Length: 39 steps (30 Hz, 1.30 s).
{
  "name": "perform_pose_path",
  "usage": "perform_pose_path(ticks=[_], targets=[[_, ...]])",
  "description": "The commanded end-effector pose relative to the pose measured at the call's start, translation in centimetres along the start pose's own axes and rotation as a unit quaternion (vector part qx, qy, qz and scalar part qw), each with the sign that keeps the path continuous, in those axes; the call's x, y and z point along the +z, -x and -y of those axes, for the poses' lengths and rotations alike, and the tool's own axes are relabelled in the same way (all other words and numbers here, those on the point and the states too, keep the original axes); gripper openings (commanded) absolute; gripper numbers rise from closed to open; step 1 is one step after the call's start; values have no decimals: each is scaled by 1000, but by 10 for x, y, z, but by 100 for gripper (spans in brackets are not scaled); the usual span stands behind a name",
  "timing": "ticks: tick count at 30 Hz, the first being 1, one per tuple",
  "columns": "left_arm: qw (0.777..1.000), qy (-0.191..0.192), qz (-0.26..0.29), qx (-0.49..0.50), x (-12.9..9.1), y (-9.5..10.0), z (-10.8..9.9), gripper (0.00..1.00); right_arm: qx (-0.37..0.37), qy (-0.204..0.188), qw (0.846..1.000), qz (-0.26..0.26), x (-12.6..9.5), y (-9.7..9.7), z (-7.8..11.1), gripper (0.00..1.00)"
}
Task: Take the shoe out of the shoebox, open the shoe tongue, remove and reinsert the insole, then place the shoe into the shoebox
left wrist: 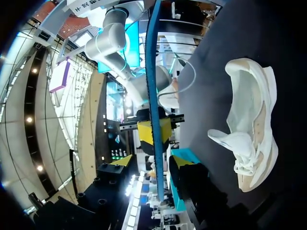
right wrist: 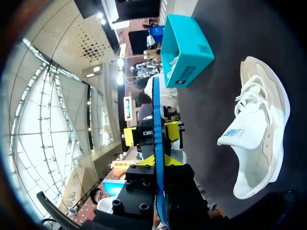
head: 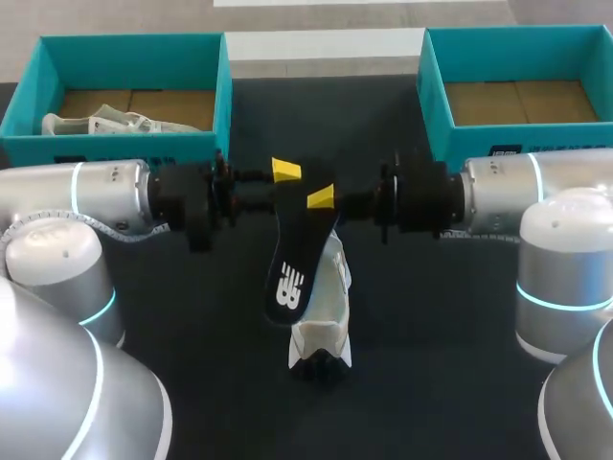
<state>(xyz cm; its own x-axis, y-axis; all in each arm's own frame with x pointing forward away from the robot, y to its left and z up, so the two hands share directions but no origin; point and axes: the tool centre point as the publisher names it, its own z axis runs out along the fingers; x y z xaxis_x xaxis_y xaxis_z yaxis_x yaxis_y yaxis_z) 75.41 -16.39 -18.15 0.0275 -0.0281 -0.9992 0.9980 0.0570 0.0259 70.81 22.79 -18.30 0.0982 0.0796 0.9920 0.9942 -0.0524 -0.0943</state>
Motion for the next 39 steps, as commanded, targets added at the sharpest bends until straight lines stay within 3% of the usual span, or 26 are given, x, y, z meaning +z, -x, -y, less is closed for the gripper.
perform_pose_path(ticks=[1, 10, 12, 14, 16, 30, 39], targets=[[1000, 3, -1, 0, -1, -2, 5, 48, -1, 2, 1000, 3, 5, -1, -4, 0], [1000, 3, 0, -2, 0, -4, 9, 42, -4, 3, 1000, 5, 5, -3, -8, 0], [1000, 2, 0, -2, 0, -5, 10, 29, -4, 4, 1000, 6, 4, -3, -8, 0], [1000, 1, 0, -3, 1, -6, 10, 27, -4, 5, 1000, 6, 3, -3, -7, 0], [1000, 1, 0, -2, 1, -6, 10, 18, -4, 6, 1000, 5, 3, -3, -7, 0], [1000, 1, 1, -3, 2, -8, 9, 13, -4, 7, 1000, 4, 2, -2, -7, 0], [1000, 2, 6, -7, 4, -11, 10, 0, -4, 8, 1000, 2, 3, 0, -4, 0]])
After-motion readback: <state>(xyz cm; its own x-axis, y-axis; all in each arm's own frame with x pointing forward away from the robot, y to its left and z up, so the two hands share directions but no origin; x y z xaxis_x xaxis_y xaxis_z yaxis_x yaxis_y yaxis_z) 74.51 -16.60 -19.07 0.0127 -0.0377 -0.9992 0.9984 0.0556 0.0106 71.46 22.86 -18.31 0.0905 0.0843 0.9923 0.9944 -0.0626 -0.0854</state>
